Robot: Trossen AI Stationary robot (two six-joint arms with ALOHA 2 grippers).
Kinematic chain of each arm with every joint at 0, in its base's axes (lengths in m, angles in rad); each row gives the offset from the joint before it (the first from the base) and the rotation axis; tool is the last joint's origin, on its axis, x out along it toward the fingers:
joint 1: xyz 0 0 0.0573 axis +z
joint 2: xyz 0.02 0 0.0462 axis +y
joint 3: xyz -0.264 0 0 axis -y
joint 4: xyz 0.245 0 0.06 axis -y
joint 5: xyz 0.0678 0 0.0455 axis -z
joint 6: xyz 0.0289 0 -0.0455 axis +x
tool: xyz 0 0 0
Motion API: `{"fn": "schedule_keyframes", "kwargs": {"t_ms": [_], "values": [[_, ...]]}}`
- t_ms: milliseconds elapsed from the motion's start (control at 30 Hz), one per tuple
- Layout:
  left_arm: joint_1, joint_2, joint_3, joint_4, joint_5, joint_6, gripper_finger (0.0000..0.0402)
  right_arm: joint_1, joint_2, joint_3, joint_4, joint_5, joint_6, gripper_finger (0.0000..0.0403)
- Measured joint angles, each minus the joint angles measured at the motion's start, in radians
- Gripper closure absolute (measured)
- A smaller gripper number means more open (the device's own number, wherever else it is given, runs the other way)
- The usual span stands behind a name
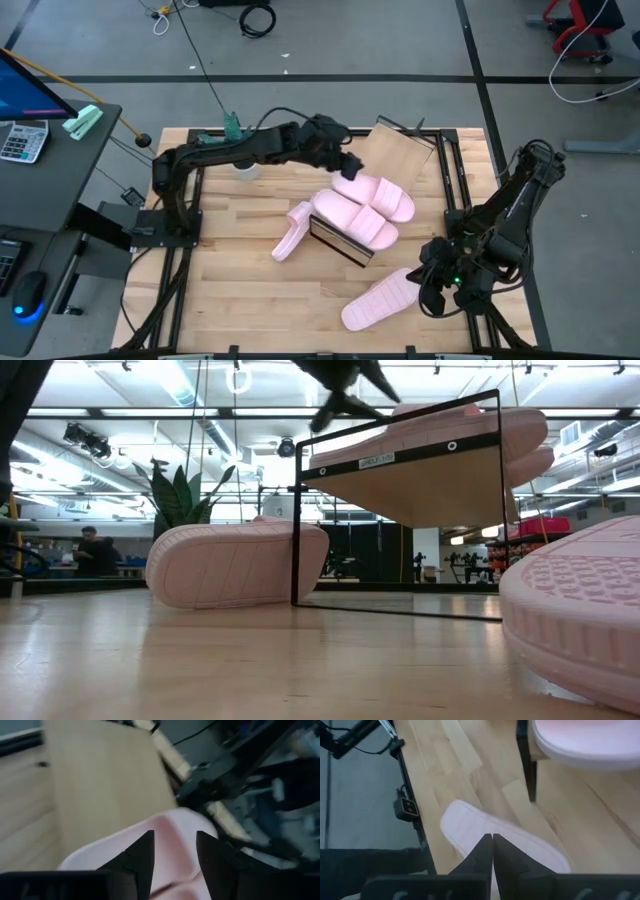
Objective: Pick and place slides into the shelf
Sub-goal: Put the pink slide on the shelf
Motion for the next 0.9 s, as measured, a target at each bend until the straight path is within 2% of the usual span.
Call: {"fn": "schedule_keyframes", "kwargs": {"t_ms": [300, 600, 900], "values": [[-0.104, -0.087, 0.000, -0.247, -0.100, 0.022, 0.0266, 0.061, 0.000, 0.000, -0.123, 0.005, 0.153, 0.0384], [-0.263, -0.120, -0.001, -0.480, -0.281, -0.089, 0.0267, 0.062, 0.000, 0.000, -0.135, 0.015, 0.154, 0.0384], [-0.377, -0.168, 0.000, -0.675, -0.449, -0.270, 0.0278, 0.062, 0.000, 0.000, -0.145, 0.016, 0.135, 0.0384]]}}
